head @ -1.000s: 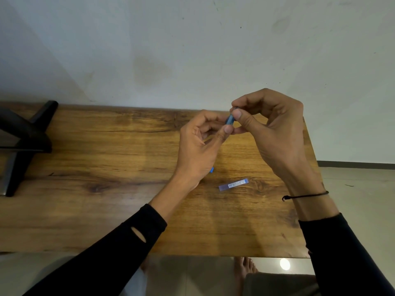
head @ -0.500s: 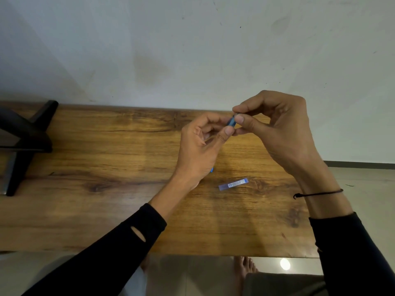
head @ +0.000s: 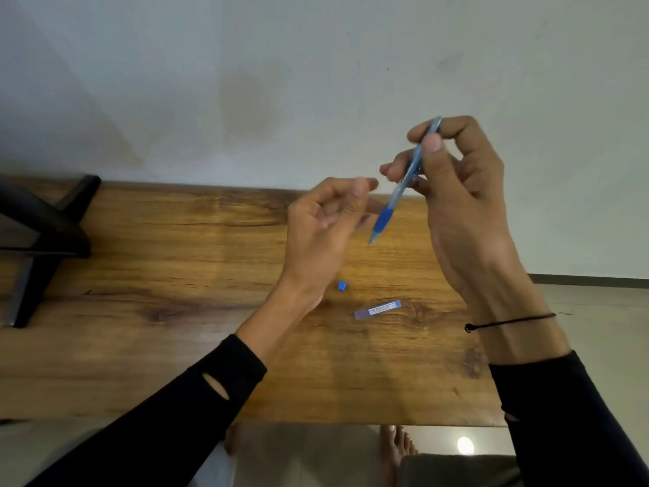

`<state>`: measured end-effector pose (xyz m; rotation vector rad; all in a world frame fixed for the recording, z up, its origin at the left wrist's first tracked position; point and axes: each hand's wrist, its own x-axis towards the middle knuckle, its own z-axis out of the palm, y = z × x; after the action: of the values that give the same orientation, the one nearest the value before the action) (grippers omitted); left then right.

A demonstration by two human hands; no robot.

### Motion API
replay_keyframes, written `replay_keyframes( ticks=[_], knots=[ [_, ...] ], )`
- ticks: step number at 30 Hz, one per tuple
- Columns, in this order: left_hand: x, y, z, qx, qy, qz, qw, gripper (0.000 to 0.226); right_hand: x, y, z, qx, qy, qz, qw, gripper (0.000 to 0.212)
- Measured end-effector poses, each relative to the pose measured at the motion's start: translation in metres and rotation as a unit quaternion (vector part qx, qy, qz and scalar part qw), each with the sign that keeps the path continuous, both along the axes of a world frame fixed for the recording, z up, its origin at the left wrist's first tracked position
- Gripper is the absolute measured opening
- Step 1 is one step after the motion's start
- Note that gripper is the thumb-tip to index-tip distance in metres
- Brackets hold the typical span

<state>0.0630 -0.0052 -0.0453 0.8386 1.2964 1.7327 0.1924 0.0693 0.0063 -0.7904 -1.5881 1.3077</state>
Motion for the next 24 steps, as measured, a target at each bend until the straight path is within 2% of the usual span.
replay_keyframes(
  ticks=[2,5,10,13,18,24],
  knots=[
    [-0.005,0.002,0.012,-0.008,-0.013,0.045,0.999,0.038,0.001,-0.006,0.023,-0.051,0.064,-0.004,0.997,0.019],
    [-0.013,0.001,0.032,-0.002,-0.018,0.103,0.994,0.034,0.007,-0.016,0.061,-0.111,0.139,0.001,0.984,0.028],
    [-0.01,-0.009,0.065,0.014,0.031,0.121,0.992,0.031,0.018,-0.032,0.12,-0.113,0.197,0.018,0.974,0.053],
    [-0.008,-0.019,0.078,0.014,0.063,0.11,0.992,0.03,0.026,-0.046,0.148,-0.119,0.241,0.01,0.963,0.053],
    [-0.007,-0.031,0.09,0.007,0.09,0.104,0.99,0.03,0.033,-0.063,0.172,-0.156,0.26,-0.044,0.952,0.051],
    [-0.002,-0.034,0.107,0.011,0.091,0.102,0.991,0.031,0.035,-0.069,0.184,-0.174,0.259,-0.032,0.95,0.054]
  ],
)
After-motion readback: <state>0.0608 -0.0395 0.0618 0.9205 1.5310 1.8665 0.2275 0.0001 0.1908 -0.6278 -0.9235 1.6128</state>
